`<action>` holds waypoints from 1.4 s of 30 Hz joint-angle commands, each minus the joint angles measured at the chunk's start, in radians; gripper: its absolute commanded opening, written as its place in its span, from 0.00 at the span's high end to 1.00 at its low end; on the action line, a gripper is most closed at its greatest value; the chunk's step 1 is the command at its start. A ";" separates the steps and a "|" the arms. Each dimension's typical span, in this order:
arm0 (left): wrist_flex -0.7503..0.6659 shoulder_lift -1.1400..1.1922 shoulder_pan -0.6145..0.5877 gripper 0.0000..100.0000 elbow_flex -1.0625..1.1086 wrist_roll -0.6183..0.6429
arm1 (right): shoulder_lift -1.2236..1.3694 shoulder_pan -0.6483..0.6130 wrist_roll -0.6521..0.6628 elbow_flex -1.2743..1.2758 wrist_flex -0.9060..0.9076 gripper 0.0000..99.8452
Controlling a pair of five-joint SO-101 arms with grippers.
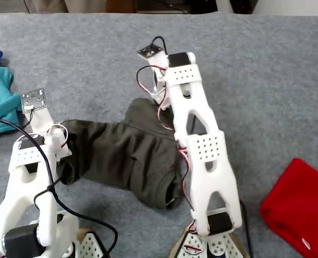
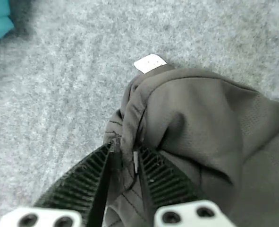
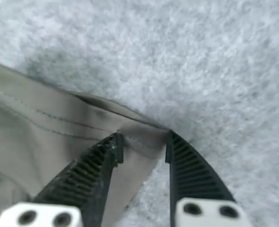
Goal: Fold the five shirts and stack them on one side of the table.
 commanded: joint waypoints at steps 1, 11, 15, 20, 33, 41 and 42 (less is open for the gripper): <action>-0.014 -0.005 0.018 0.98 0.000 0.003 | 0.005 0.041 0.009 -0.002 -0.012 0.83; -0.014 -0.005 0.018 0.98 0.000 0.003 | 0.015 0.042 0.035 -0.001 0.005 0.84; -0.014 -0.005 0.018 0.98 0.000 0.003 | 0.016 0.031 0.069 0.001 0.009 0.93; -0.014 -0.005 0.018 0.98 0.000 0.003 | 0.018 0.021 0.074 0.005 0.023 0.99; -0.064 -0.013 0.021 0.98 0.012 0.003 | -0.116 0.002 0.068 -0.226 0.127 1.00; 0.135 -0.016 0.043 0.98 -0.331 0.003 | -0.570 -0.010 0.043 -0.234 0.127 1.00; 0.183 -0.016 0.043 0.98 -0.402 0.005 | -0.638 -0.008 0.043 -0.232 0.127 1.00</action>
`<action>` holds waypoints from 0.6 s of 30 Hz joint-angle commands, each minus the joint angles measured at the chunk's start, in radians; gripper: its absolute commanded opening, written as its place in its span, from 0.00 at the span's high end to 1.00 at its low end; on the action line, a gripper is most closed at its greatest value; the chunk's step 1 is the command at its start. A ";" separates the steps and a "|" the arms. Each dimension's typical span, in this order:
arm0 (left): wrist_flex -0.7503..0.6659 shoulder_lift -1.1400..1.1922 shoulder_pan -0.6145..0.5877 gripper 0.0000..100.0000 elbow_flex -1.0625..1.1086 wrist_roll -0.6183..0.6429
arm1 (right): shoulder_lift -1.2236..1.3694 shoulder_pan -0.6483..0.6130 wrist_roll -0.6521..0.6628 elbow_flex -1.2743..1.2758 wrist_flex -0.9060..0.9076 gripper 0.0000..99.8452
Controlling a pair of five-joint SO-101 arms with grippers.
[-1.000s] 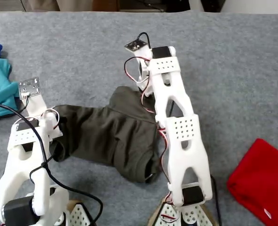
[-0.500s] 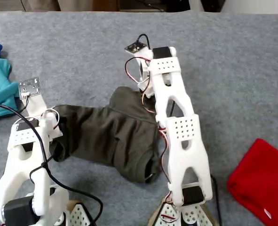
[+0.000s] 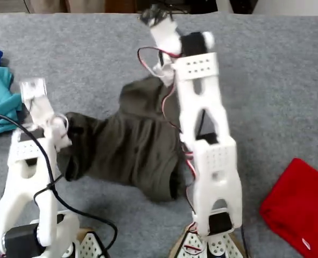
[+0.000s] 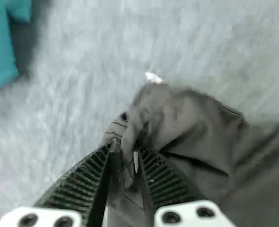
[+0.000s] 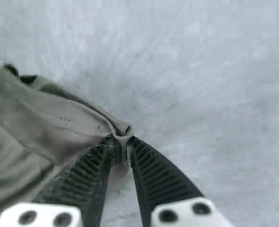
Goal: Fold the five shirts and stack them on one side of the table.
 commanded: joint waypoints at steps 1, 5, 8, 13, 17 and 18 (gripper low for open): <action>0.161 -0.016 0.015 0.98 -0.295 0.008 | -0.335 0.002 -0.006 -0.054 0.018 1.00; 0.350 -0.016 0.069 0.98 -0.551 0.025 | -0.596 0.015 0.008 0.013 0.018 1.00; 0.493 -0.016 0.121 0.98 -0.724 0.066 | -0.762 0.048 0.008 0.065 0.012 1.00; 0.674 -0.016 0.172 0.98 -0.948 0.157 | -0.935 0.206 0.040 0.087 0.012 1.00; 0.830 -0.016 0.196 0.98 -1.145 0.161 | -1.056 0.297 0.054 0.067 0.012 1.00; 0.875 -0.016 0.196 0.98 -1.204 0.160 | -1.086 0.298 0.064 0.065 0.012 1.00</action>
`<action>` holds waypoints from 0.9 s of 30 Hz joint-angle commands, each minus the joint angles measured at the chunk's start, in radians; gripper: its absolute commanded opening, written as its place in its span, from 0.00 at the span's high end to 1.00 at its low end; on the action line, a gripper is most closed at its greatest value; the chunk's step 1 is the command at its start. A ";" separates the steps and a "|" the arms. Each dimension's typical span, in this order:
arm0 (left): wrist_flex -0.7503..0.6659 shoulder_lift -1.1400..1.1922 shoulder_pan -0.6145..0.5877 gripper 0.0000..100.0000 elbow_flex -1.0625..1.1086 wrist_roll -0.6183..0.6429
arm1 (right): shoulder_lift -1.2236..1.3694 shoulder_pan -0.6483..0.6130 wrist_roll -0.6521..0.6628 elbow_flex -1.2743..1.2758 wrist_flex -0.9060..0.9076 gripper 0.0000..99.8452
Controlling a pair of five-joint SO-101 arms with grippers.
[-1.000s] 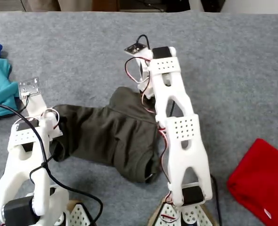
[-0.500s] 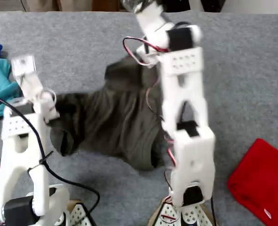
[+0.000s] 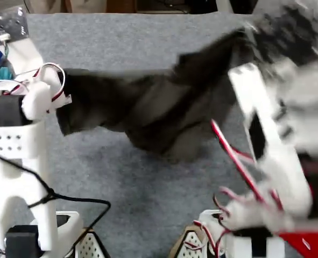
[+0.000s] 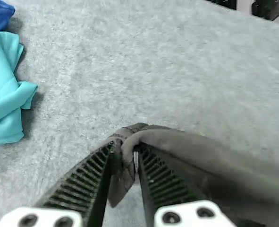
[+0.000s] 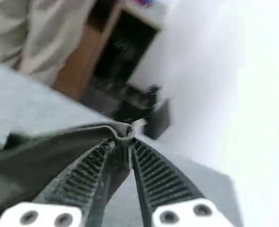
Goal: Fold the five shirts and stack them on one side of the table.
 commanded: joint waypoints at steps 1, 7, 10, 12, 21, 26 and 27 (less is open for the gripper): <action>0.147 -0.016 0.014 0.98 -0.249 0.011 | -0.116 0.044 0.029 -0.019 0.009 1.00; 0.255 -0.047 0.002 0.98 -0.474 0.009 | -0.268 0.047 0.052 -0.015 0.009 1.00; 0.255 -0.163 0.009 0.98 -0.456 0.009 | -0.314 0.047 0.055 -0.015 0.008 1.00; 0.253 -0.259 0.029 0.98 -0.423 0.009 | -0.335 0.048 0.074 -0.018 -0.003 1.00; 0.252 -0.607 0.106 0.98 0.029 -0.097 | -0.395 0.131 0.109 -0.015 -0.120 1.00; 0.247 -0.668 0.107 0.98 0.233 -0.092 | -0.392 0.133 0.137 -0.012 -0.196 1.00; 0.238 -0.671 0.107 0.98 0.269 -0.092 | -0.392 0.133 0.147 -0.002 -0.218 1.00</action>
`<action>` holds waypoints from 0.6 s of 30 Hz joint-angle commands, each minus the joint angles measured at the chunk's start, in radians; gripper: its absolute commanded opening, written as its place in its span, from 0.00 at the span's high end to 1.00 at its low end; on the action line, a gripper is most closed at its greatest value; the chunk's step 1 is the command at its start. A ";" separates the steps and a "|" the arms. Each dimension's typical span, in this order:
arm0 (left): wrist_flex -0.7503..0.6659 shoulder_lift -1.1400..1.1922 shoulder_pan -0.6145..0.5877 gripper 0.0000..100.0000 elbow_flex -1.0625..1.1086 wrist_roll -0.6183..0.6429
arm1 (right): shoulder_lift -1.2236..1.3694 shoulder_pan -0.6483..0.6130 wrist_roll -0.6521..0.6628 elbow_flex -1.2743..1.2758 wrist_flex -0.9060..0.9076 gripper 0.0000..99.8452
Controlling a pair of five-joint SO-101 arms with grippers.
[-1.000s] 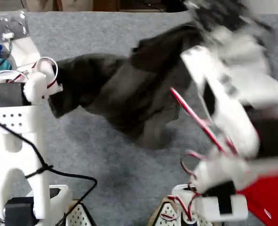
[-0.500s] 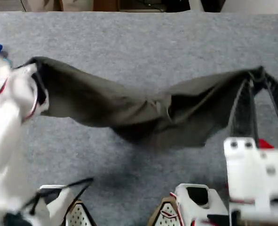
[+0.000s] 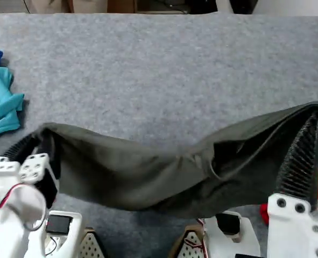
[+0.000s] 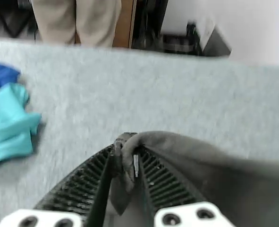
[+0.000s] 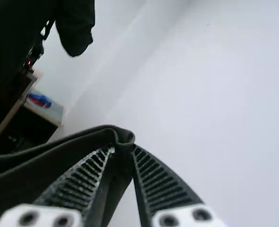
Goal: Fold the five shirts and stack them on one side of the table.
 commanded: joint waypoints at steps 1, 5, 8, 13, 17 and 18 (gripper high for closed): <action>-0.020 -0.012 0.009 0.98 0.130 -0.008 | 0.004 0.015 0.034 0.021 -0.086 1.00; -0.083 -0.013 0.009 0.98 0.247 -0.008 | 0.005 0.012 0.098 0.119 -0.210 0.99; -0.124 -0.013 0.009 0.98 0.313 -0.008 | 0.005 -0.033 0.152 0.194 -0.273 0.99; -0.195 -0.013 0.009 0.98 0.377 -0.011 | 0.005 -0.166 0.233 0.337 -0.236 0.99; -0.275 -0.010 0.005 0.98 0.428 -0.012 | 0.012 -0.225 0.226 0.504 -0.235 0.99; -0.301 -0.007 0.005 0.98 0.448 -0.012 | 0.021 -0.237 0.224 0.545 -0.235 1.00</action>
